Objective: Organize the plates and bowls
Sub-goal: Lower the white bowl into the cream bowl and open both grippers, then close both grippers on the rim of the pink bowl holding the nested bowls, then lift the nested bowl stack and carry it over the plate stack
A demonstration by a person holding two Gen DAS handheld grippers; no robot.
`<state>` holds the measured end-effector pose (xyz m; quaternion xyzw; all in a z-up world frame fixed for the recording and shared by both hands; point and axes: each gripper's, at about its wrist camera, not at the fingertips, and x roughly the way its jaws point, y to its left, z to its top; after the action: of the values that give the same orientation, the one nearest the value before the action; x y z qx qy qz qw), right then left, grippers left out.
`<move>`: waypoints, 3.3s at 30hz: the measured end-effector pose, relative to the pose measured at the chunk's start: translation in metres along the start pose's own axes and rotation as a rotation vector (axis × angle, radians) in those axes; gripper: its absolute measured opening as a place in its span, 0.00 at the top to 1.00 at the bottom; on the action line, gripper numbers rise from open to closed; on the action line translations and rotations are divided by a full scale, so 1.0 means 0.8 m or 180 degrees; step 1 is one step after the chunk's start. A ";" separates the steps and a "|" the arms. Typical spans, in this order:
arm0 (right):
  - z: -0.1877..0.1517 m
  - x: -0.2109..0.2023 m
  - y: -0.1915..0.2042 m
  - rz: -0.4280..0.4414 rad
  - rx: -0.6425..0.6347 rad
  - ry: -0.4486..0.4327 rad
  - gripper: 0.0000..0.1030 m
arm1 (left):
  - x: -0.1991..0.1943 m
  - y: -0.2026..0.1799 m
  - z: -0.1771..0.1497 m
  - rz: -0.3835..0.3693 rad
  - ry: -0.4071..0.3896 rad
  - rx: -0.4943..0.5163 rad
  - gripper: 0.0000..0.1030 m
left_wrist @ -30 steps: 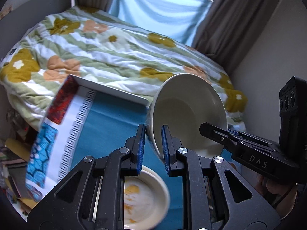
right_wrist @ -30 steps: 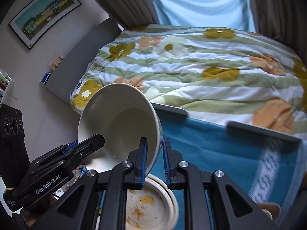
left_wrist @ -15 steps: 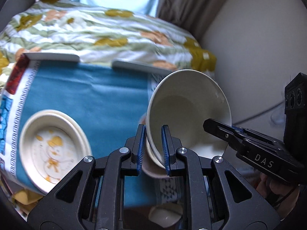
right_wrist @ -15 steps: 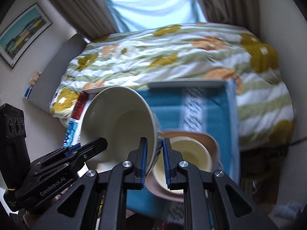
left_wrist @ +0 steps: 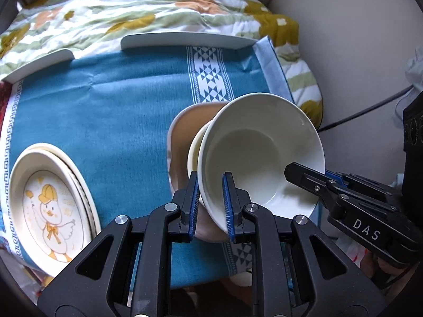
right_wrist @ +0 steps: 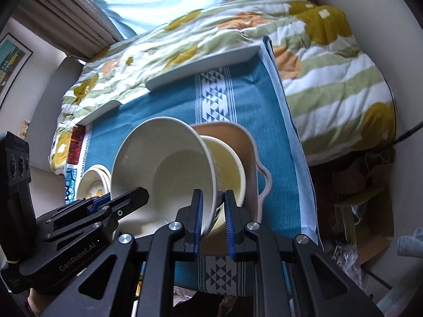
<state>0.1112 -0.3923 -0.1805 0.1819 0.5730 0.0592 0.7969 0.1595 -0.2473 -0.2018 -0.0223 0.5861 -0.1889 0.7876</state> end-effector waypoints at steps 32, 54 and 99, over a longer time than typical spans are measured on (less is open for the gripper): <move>0.003 0.019 -0.009 -0.0097 0.0090 0.0114 0.86 | 0.033 -0.017 0.015 0.0416 0.0146 0.0378 0.85; -0.008 -0.111 0.010 0.0076 -0.0566 -0.0441 0.07 | -0.122 0.011 -0.016 0.0606 -0.0804 0.0460 0.00; -0.026 0.090 -0.019 -0.0348 -0.1519 0.0697 0.85 | 0.088 0.001 -0.013 0.0164 0.0476 0.1079 0.87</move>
<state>0.1141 -0.3804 -0.2558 -0.0500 0.6346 0.1688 0.7525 0.1669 -0.2674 -0.2696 0.1398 0.6031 -0.2659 0.7389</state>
